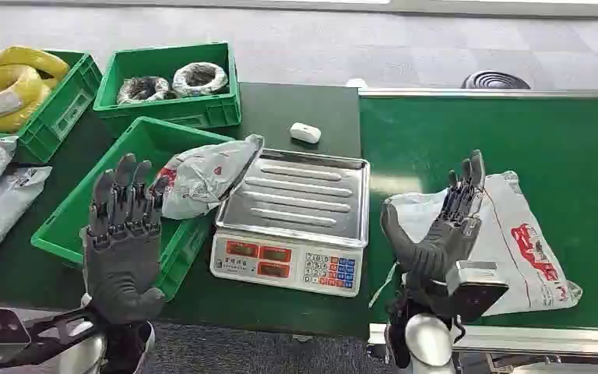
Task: Moved the parcel from conveyor to table for the left to box.
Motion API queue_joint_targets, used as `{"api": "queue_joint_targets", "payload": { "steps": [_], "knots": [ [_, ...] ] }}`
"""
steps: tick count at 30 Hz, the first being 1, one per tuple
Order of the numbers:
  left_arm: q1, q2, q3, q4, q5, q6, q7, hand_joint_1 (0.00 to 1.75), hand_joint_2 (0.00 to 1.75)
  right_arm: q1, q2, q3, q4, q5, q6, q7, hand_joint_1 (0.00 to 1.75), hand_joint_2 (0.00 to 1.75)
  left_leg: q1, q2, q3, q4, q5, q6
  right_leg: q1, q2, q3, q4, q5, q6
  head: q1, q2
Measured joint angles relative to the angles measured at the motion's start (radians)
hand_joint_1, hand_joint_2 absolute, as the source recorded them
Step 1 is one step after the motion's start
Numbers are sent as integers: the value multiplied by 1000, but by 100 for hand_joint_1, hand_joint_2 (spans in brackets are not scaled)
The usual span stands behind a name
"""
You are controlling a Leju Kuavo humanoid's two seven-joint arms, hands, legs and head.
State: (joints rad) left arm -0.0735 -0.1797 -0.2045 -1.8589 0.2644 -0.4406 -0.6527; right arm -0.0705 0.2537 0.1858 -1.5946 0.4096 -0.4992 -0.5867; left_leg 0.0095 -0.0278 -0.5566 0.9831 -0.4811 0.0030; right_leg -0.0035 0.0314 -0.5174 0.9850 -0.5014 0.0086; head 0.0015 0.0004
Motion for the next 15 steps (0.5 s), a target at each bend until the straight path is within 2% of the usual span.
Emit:
{"api": "queue_joint_targets", "payload": {
  "steps": [2,3,11,12,14,15],
  "knots": [
    [1,-4,3,-2,-2,0,5,0,175,0,0,-2,3,170,-142,39,0,175,0,0,0,0,0,0,0,0,0,0,0,0,0,0],
    [2,-5,3,-3,-2,0,7,0,175,0,0,-3,3,198,-164,46,0,175,0,0,0,0,0,0,0,0,0,0,0,0,0,0],
    [2,-8,7,-5,-3,0,9,0,175,0,1,-4,10,259,-184,71,0,175,0,0,0,0,0,0,0,0,0,0,0,0,0,0],
    [2,-8,7,-5,-3,1,12,0,175,0,8,-14,10,319,-185,94,0,175,0,0,0,0,0,0,0,0,0,0,0,0,0,0],
    [4,-8,8,-8,-3,8,18,0,175,-6,39,-68,24,551,-192,207,0,175,0,0,0,0,0,0,0,0,0,0,0,0,0,0],
    [4,-8,9,-11,-3,10,18,0,175,-16,42,-88,50,608,-195,259,0,175,0,0,0,0,0,0,0,0,0,0,0,0,0,0]
  ]
}}
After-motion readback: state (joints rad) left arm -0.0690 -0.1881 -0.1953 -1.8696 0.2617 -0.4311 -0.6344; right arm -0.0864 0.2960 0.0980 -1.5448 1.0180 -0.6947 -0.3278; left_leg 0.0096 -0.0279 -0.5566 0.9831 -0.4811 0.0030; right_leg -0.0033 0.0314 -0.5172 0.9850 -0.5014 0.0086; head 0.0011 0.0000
